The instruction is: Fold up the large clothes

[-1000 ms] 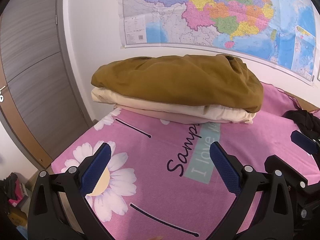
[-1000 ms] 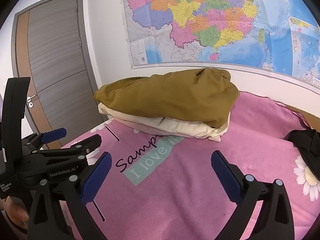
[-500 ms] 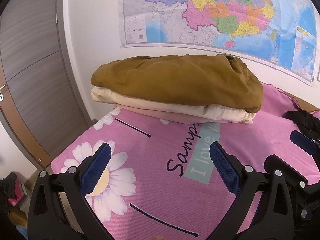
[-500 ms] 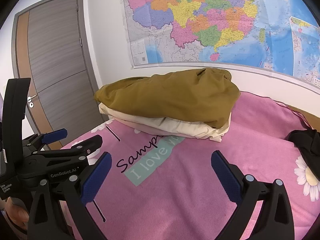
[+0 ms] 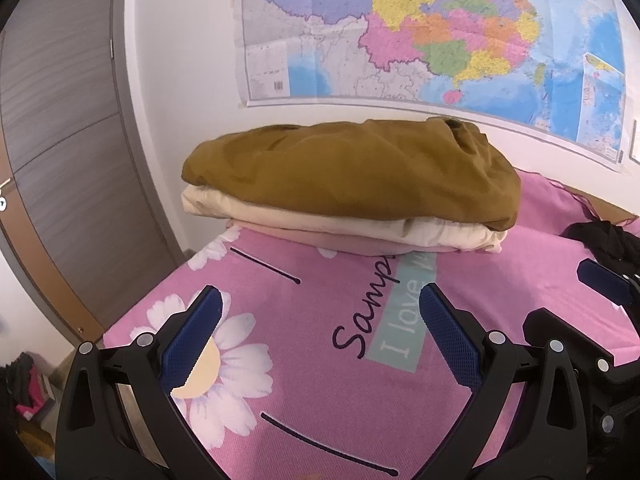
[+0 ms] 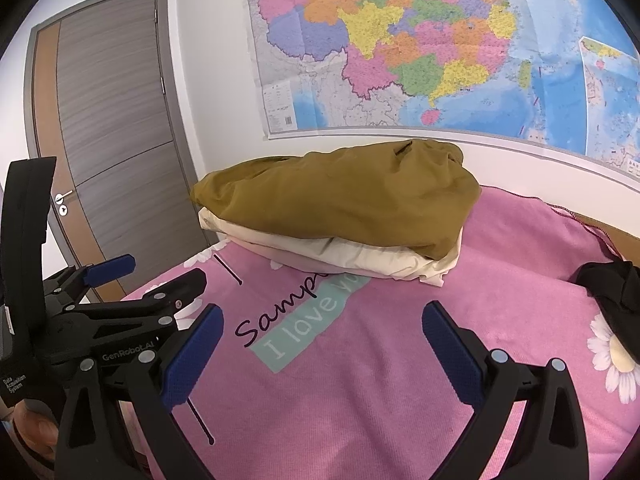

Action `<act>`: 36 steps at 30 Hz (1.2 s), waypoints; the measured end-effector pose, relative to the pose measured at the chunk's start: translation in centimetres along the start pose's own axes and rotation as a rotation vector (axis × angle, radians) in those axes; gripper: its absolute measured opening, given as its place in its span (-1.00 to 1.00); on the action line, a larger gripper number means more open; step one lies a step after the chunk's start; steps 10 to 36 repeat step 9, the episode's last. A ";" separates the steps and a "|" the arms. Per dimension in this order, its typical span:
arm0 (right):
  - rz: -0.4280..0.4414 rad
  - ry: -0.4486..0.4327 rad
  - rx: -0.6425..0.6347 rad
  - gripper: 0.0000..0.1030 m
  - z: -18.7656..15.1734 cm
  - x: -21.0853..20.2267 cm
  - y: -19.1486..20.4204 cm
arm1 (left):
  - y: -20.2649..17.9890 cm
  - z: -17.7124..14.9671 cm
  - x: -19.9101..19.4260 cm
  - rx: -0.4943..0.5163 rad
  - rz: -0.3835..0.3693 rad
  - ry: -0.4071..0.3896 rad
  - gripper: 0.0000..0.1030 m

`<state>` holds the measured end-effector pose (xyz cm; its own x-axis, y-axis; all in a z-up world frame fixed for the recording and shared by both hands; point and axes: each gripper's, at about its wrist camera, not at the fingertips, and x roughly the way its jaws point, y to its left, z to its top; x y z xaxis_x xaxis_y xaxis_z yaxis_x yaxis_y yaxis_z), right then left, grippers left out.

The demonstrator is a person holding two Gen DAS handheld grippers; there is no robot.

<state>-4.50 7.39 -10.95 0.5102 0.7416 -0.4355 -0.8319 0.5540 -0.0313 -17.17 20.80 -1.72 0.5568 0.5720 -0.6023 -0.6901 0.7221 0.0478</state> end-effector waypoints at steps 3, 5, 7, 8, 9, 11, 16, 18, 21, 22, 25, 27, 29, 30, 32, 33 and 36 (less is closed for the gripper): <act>0.002 0.001 0.002 0.88 0.0 0.1 -0.1 | 0.3 0.0 0.1 -0.018 -0.006 0.016 0.89; 0.001 0.003 0.000 0.88 -0.1 0.0 0.0 | 0.5 0.0 0.2 -0.041 -0.009 0.029 0.89; -0.004 0.001 -0.002 0.88 -0.2 -0.1 0.0 | 0.7 -0.1 0.3 -0.050 -0.010 0.029 0.89; -0.005 0.000 0.000 0.88 -0.2 -0.1 0.1 | 0.7 -0.1 0.3 -0.056 -0.011 0.031 0.89; -0.006 -0.002 0.002 0.88 -0.2 -0.2 0.0 | 0.8 -0.2 0.3 -0.059 -0.014 0.032 0.89; -0.006 -0.002 0.002 0.88 -0.2 -0.2 0.0 | 0.8 -0.2 0.3 -0.059 -0.014 0.032 0.89; -0.006 -0.002 0.002 0.88 -0.2 -0.2 0.0 | 0.8 -0.2 0.3 -0.059 -0.014 0.032 0.89; -0.006 -0.002 0.002 0.88 -0.2 -0.2 0.0 | 0.8 -0.2 0.3 -0.059 -0.014 0.032 0.89; -0.006 -0.002 0.002 0.88 -0.2 -0.2 0.0 | 0.8 -0.2 0.3 -0.059 -0.014 0.032 0.89; -0.006 -0.002 0.002 0.88 -0.2 -0.2 0.0 | 0.8 -0.2 0.3 -0.059 -0.014 0.032 0.89; -0.006 -0.002 0.002 0.88 -0.2 -0.2 0.0 | 0.8 -0.2 0.3 -0.059 -0.014 0.032 0.89; -0.006 -0.002 0.002 0.88 -0.2 -0.2 0.0 | 0.8 -0.2 0.3 -0.059 -0.014 0.032 0.89; -0.006 -0.002 0.002 0.88 -0.2 -0.2 0.0 | 0.8 -0.2 0.3 -0.059 -0.014 0.032 0.89; -0.006 -0.002 0.002 0.88 -0.2 -0.2 0.0 | 0.8 -0.2 0.3 -0.059 -0.014 0.032 0.89; -0.006 -0.002 0.002 0.88 -0.2 -0.2 0.0 | 0.8 -0.2 0.3 -0.059 -0.014 0.032 0.89; -0.006 -0.002 0.002 0.88 -0.2 -0.2 0.0 | 0.8 -0.2 0.3 -0.059 -0.014 0.032 0.89; -0.006 -0.002 0.002 0.88 -0.2 -0.2 0.0 | 0.8 -0.2 0.3 -0.059 -0.014 0.032 0.89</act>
